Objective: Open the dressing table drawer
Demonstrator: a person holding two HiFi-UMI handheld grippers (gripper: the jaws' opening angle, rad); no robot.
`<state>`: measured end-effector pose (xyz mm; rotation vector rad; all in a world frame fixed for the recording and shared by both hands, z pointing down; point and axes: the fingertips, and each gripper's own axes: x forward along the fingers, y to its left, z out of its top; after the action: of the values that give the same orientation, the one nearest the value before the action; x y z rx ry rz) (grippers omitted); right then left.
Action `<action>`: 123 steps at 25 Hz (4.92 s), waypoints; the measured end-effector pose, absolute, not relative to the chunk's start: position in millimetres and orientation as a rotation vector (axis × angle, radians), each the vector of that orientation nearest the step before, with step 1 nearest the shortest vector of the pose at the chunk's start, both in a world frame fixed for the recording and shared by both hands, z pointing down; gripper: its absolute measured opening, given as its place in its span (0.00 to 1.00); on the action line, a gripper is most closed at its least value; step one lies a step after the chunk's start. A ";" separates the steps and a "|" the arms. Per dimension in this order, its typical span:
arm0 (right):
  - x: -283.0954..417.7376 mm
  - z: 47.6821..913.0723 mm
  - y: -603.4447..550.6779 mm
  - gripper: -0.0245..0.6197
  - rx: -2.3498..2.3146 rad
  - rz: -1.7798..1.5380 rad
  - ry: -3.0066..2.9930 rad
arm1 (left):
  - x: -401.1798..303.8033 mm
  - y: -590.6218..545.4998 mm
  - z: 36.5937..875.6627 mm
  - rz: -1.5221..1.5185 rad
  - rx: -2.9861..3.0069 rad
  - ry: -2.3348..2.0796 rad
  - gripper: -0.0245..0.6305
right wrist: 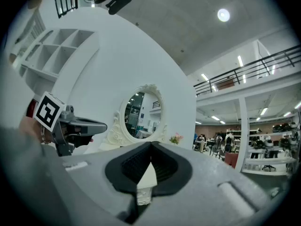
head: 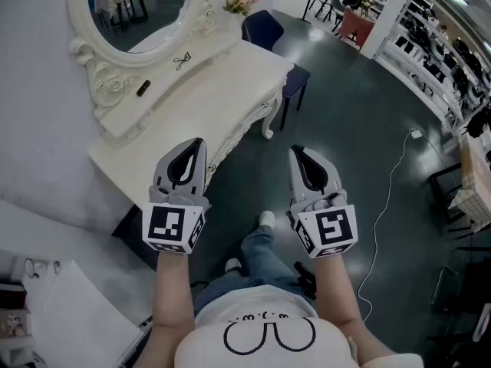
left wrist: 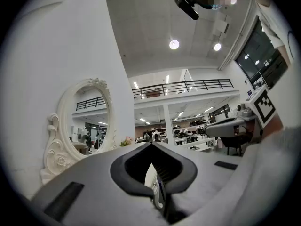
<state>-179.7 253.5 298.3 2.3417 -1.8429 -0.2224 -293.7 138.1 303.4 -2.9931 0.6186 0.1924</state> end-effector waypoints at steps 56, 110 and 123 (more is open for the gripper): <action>209.5 416.7 -216.3 0.40 1.756 0.265 -2.392 | 41.4 -259.4 385.6 -0.041 -2.869 1.480 0.04; 208.7 610.0 -294.4 0.19 1.339 0.653 -2.043 | 48.6 -282.5 447.8 -0.248 -2.784 1.894 0.04; 224.0 537.8 -298.6 0.29 1.317 0.651 -2.178 | 50.4 -290.0 412.1 -0.164 -2.733 1.841 0.04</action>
<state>224.0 -298.6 537.8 1.3168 -2.1782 0.6513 50.4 -290.0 412.1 -2.7330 1.8411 -0.1640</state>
